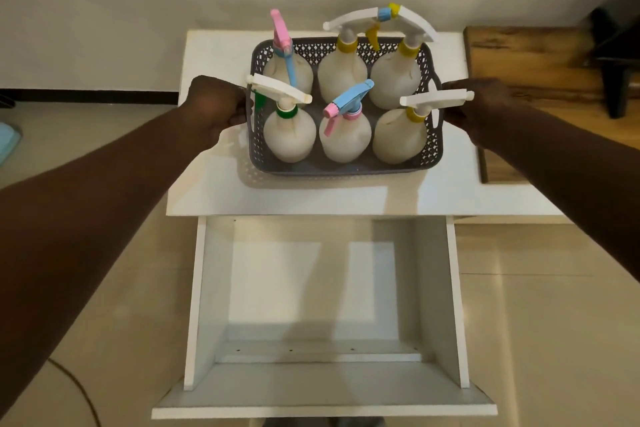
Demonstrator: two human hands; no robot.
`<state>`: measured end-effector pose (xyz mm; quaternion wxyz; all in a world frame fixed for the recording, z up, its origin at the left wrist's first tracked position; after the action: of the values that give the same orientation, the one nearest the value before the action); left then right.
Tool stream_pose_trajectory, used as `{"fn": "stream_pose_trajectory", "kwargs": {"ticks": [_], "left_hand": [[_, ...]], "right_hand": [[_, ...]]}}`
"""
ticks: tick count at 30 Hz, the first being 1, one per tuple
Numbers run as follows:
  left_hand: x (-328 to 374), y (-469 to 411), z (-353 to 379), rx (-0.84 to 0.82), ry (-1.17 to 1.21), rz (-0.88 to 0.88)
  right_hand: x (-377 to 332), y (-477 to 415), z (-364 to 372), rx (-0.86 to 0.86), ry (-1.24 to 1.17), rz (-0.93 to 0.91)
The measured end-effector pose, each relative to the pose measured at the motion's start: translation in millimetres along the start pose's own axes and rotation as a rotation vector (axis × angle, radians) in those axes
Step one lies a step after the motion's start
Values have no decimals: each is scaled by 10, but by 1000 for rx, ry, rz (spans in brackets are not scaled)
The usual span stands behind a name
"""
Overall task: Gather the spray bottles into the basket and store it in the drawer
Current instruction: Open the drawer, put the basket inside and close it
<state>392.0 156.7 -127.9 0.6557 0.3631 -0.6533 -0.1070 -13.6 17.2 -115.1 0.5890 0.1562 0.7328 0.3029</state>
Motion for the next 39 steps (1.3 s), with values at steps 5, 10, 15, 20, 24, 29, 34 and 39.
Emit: {"fn": "stream_pose_trajectory", "kwargs": {"ticks": [5, 10, 15, 20, 24, 29, 34, 39], "left_hand": [[-35, -36, -15, -6, 24, 0], [-131, 47, -47, -5, 56, 11], [-215, 432, -136, -38, 99, 60], [-295, 990, -279, -47, 46, 81], [-469, 1453, -363, -80, 14, 57], [-889, 1961, -455, -104, 28, -12], [-1464, 2393, -524, -108, 57, -117], [-1930, 2642, -484, -80, 14, -231]], "right_hand": [[4, -44, 36, -19, -18, 27], [38, 107, 73, -67, -19, 39], [150, 545, 43, -86, -82, 34], [306, 1142, 36, -191, 19, 18], [526, 1521, -27, -199, 5, 29], [987, 1944, -100, -175, -121, 125], [1536, 2293, -149, -181, -130, 198], [2063, 2516, -134, -159, -147, 276]]}}
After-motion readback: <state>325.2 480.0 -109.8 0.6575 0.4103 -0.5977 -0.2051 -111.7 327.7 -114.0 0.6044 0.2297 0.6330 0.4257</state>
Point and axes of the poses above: each hand's wrist, its own y-axis away from the middle knuckle, its own z-axis out of the palm, x = y × z, the point moved 7 cm from there along -y, towards the middle knuckle, and after that the axes turned 12 degrees about -x, right-handed, at the moved point
